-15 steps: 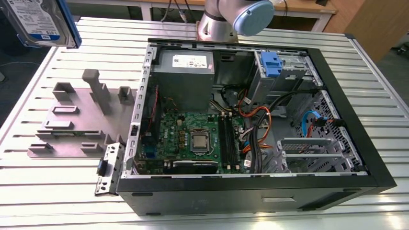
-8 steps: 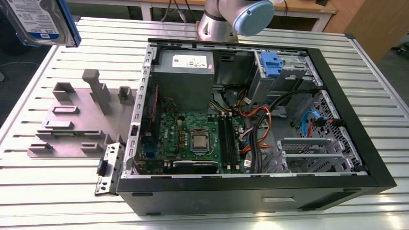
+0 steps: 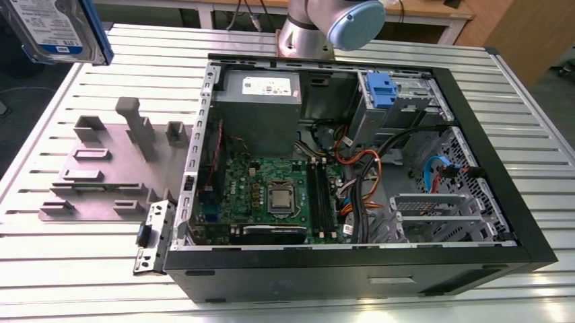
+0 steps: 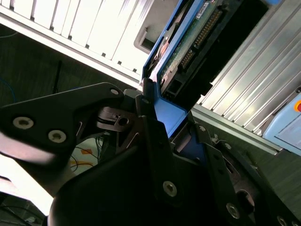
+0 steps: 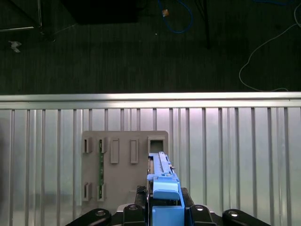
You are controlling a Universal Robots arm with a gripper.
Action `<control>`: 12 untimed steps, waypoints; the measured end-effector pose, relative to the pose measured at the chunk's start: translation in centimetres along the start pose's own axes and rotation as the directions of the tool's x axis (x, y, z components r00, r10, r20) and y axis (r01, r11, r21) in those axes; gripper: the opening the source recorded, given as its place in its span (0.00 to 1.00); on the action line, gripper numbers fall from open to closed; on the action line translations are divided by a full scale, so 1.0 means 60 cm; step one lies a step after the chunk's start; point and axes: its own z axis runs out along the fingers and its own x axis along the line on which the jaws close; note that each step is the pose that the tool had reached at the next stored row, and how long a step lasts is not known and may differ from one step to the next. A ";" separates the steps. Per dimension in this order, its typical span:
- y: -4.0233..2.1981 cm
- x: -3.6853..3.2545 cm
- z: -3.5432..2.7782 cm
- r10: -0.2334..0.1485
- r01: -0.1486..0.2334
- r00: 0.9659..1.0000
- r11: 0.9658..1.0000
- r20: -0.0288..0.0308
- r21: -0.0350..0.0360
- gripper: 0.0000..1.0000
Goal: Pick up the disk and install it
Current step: 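Pick up the disk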
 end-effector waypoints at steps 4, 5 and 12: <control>0.000 0.000 -0.002 0.000 0.000 1.000 1.000 0.000 0.000 0.36; 0.000 0.000 -0.002 0.000 0.000 1.000 1.000 0.000 0.000 0.36; 0.000 0.000 -0.005 0.000 0.000 1.000 1.000 0.000 0.000 0.36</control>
